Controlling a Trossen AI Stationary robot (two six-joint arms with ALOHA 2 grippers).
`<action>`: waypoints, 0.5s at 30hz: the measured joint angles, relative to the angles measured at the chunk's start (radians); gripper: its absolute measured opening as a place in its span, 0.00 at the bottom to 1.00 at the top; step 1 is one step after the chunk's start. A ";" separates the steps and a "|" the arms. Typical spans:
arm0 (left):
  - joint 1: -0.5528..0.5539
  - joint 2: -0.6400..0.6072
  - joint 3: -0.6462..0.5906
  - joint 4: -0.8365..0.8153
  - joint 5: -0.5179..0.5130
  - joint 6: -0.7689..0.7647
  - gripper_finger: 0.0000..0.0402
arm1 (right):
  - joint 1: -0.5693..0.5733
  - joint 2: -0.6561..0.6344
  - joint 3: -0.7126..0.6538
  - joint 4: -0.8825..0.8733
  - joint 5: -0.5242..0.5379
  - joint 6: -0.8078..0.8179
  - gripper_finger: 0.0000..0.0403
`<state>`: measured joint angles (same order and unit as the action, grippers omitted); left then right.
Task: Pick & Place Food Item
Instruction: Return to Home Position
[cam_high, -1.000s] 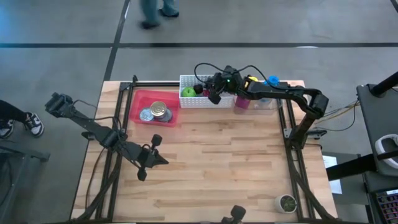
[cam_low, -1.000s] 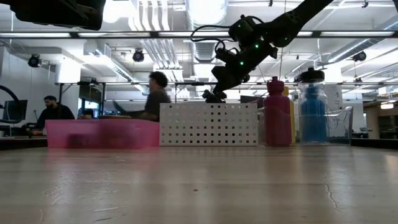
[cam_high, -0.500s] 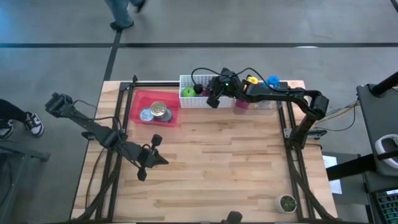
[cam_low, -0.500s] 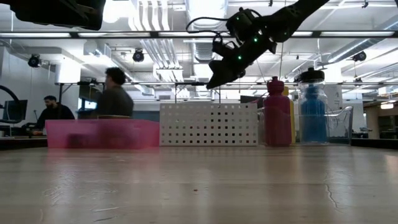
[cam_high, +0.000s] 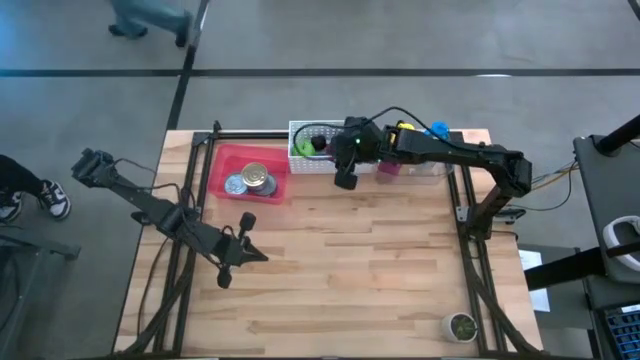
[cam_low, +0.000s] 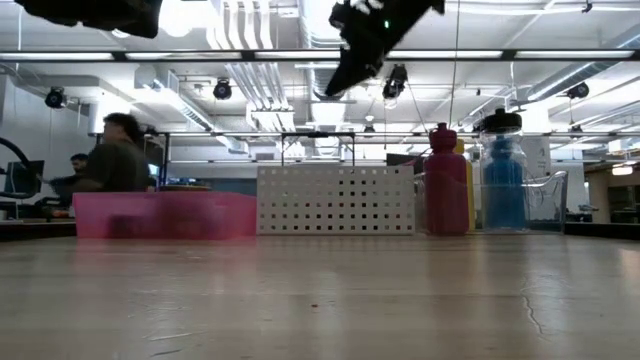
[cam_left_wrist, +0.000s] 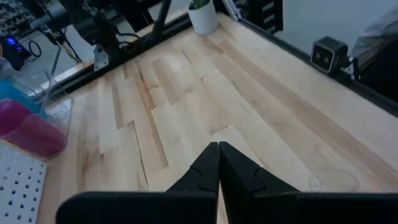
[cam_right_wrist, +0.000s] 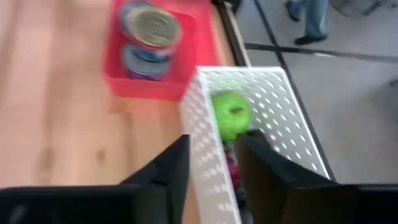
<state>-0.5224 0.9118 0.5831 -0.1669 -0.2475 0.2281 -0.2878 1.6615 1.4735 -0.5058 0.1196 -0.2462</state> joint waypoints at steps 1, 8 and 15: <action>0.000 -0.015 0.000 -0.007 -0.002 -0.001 0.02 | 0.018 0.000 0.023 -0.026 0.000 -0.001 0.28; 0.000 -0.126 0.000 -0.081 -0.061 -0.096 0.02 | 0.147 -0.013 0.117 -0.118 -0.015 -0.042 0.04; 0.000 -0.230 0.000 -0.181 -0.098 -0.159 0.02 | 0.260 -0.072 0.088 -0.166 -0.024 -0.046 0.03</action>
<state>-0.5220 0.6823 0.5830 -0.3476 -0.3450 0.0696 -0.0277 1.5895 1.5612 -0.6716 0.0960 -0.2924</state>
